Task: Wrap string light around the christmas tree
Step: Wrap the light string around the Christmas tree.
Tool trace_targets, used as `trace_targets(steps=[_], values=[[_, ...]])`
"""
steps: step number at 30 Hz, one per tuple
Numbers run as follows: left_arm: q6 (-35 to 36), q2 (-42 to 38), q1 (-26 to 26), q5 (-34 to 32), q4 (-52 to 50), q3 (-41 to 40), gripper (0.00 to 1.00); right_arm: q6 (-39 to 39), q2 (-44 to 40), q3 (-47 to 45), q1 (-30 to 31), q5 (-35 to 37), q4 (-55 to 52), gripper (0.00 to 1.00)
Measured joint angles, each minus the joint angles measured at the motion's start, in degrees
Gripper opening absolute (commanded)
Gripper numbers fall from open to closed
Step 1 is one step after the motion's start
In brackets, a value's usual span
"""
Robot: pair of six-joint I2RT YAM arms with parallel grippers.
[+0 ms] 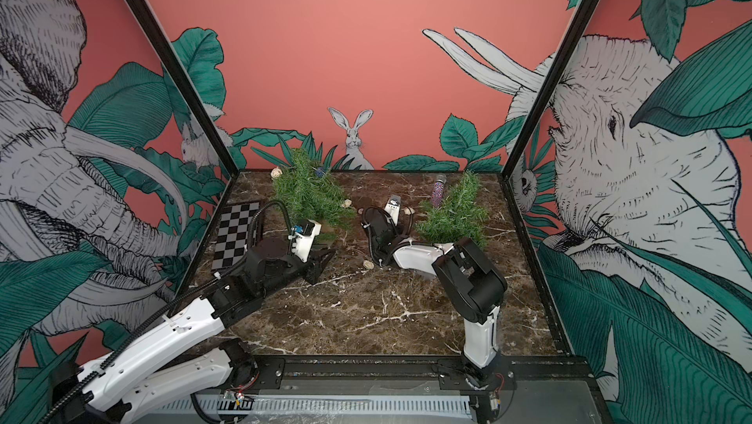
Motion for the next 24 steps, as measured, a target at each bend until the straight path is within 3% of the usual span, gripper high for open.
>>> trace_targets(steps=[7, 16, 18, 24], values=[[-0.6, 0.0, 0.0, 0.0, -1.0, 0.0, 0.31, -15.6, -0.8, 12.5, 0.5, -8.5, -2.4, 0.00], [-1.1, 0.1, 0.0, 0.0, -2.1, 0.2, 0.30, -29.7, 1.0, 40.4, 0.3, -33.2, -21.8, 0.00], [-1.3, 0.3, 0.0, 0.1, -2.5, 0.5, 0.30, -30.6, 0.5, 41.0, 0.3, -35.6, -23.2, 0.00], [-2.1, -1.0, 0.0, 0.0, -4.8, 0.6, 0.30, -28.0, -4.6, 27.2, 0.0, -37.4, -25.0, 0.00]])
